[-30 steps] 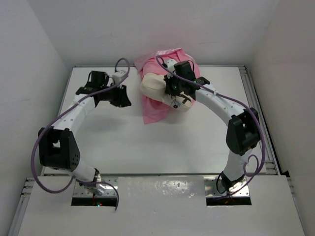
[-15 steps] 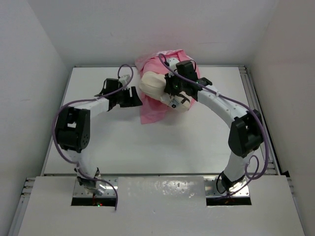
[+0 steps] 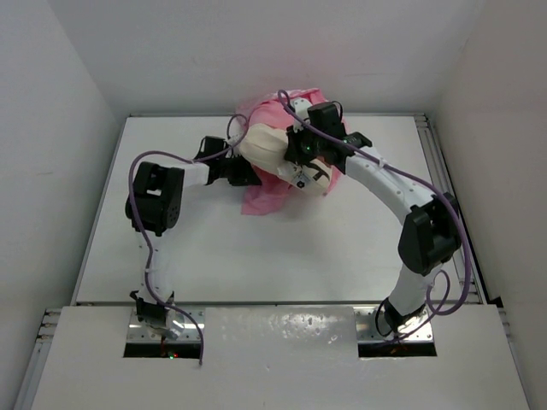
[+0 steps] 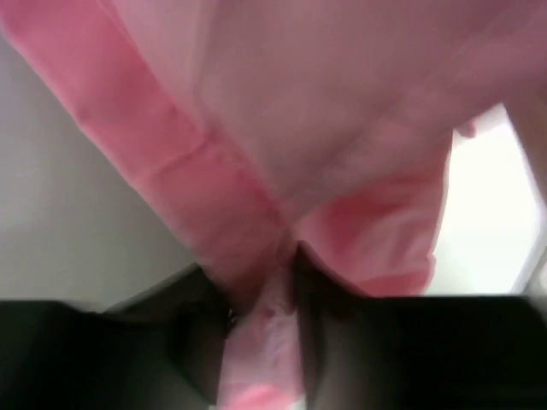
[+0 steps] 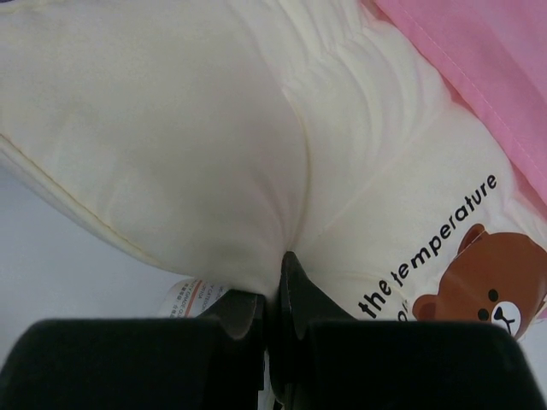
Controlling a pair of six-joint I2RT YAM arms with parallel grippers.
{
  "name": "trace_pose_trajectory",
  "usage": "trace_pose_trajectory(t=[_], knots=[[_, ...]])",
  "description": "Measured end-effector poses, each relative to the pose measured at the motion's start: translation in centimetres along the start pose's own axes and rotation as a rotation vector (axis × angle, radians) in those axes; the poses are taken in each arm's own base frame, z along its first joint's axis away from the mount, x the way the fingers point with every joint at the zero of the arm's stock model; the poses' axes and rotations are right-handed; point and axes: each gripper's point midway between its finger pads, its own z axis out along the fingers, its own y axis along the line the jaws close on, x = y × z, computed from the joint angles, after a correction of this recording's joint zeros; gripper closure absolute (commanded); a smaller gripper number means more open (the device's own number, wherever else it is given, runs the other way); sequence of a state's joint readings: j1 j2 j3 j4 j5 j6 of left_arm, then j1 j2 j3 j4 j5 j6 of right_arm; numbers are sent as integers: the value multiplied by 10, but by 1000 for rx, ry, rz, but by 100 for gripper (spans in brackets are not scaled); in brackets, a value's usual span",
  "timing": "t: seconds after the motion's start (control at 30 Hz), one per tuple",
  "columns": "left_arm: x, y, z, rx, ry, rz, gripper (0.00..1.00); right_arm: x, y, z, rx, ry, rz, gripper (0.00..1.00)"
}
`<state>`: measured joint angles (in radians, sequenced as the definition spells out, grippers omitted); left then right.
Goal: Put the pillow into the pillowcase
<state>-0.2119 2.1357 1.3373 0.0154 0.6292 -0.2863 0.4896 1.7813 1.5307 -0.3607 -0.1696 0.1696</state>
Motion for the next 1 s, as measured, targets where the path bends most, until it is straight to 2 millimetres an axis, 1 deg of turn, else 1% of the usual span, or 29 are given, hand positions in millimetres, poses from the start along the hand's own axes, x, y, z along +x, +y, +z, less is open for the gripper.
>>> trace_pose_trajectory(t=[0.03,0.1,0.17,0.23,0.27,0.3,0.33,0.37,0.4,0.43,0.47,0.5,0.57,0.63,0.7,0.73,0.77,0.8,0.83,0.87,0.9,0.93,0.97,1.0], knots=[[3,-3,4,28,12,-12,100,0,-2,0,0,-1,3,100],[5,-10,8,89,26,-37,100,1,-3,-1,-6,5,8,100],[3,-20,8,156,40,-39,100,2,-6,-2,-12,8,10,100],[-11,-29,4,198,60,14,100,3,-10,0,-16,12,3,100],[-22,-33,0,210,53,65,100,2,-13,4,-14,16,-3,99],[-36,-38,-4,224,41,121,100,2,-15,10,-14,29,-9,74],[-50,-42,-11,237,21,164,100,1,-17,16,-13,40,-6,59],[-59,-46,-18,252,1,191,100,0,-18,24,-20,54,-5,44],[-65,-48,-27,267,-13,201,100,-1,-18,32,-32,76,0,17],[-66,-48,-34,276,-23,194,100,-2,-17,39,-47,94,6,1],[-64,-46,-41,281,-28,184,100,-3,-16,45,-67,109,-4,1],[-58,-42,-46,280,-22,162,100,-2,-13,48,-94,119,-1,1],[-45,-28,-52,262,-6,115,100,6,-9,45,-129,138,11,1],[-34,-23,-52,254,24,83,100,14,-9,33,-139,127,32,1],[-28,-27,-50,261,46,76,100,27,-18,7,-128,115,99,1],[-27,-29,-49,267,48,79,100,28,-25,-6,-119,93,131,7],[-25,-31,-48,270,54,81,100,27,-35,-21,-100,56,179,19],[-22,-33,-48,272,64,81,100,23,-49,-34,-87,-6,233,38],[-20,-34,-47,273,73,82,100,21,-61,-47,-78,-63,287,64],[-18,-33,-47,272,79,83,100,22,-71,-55,-70,-98,332,68],[-16,-33,-48,270,85,80,100,24,-85,-62,-55,-136,399,67],[-15,-32,-48,269,91,77,100,31,-96,-65,-42,-152,460,62],[-14,-31,-49,267,94,77,100,38,-103,-64,-30,-158,506,46],[-15,-30,-49,263,94,80,100,48,-109,-60,-17,-152,548,42]])
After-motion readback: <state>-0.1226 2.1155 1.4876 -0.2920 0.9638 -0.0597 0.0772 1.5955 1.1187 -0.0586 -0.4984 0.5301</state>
